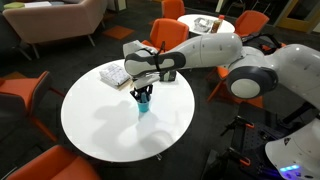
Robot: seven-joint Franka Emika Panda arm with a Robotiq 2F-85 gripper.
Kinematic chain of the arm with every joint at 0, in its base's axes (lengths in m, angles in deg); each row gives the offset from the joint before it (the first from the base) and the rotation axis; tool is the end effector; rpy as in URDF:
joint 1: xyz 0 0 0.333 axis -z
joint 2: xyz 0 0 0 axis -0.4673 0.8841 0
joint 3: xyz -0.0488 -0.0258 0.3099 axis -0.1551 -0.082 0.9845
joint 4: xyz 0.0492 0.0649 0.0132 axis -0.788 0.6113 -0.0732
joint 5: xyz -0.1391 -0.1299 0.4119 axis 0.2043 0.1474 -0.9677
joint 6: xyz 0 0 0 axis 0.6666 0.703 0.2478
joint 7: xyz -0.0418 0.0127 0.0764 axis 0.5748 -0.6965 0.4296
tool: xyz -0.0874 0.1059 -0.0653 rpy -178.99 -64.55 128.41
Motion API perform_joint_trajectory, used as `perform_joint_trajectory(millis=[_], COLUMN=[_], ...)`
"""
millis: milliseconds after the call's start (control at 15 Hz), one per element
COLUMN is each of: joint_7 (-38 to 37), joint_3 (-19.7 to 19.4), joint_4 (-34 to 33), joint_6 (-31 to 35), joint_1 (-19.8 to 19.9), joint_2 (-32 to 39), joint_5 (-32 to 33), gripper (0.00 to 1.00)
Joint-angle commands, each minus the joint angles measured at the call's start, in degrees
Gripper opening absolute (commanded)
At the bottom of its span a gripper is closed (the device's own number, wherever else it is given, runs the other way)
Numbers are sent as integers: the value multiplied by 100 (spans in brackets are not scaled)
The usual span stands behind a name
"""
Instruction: Take the blue pen out of the light blue cup
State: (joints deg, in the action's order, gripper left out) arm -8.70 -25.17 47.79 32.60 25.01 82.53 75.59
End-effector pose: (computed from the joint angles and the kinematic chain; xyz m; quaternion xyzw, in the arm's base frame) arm 0.8036 0.0544 0.0625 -0.9647 0.2124 0.1534 0.0255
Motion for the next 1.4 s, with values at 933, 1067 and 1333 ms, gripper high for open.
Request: perform_joint_trajectory(millis=[933, 1067, 1333], joint_7=[-138, -134, -343], joint_3=[68, 72, -100], joint_4=[-843, -881, -771], joint_6=[-562, -581, -320], joint_1=[41, -15, -321], joint_2=[33, -134, -498], joint_5=[-91, -76, 161], gripper=[0, 0, 0])
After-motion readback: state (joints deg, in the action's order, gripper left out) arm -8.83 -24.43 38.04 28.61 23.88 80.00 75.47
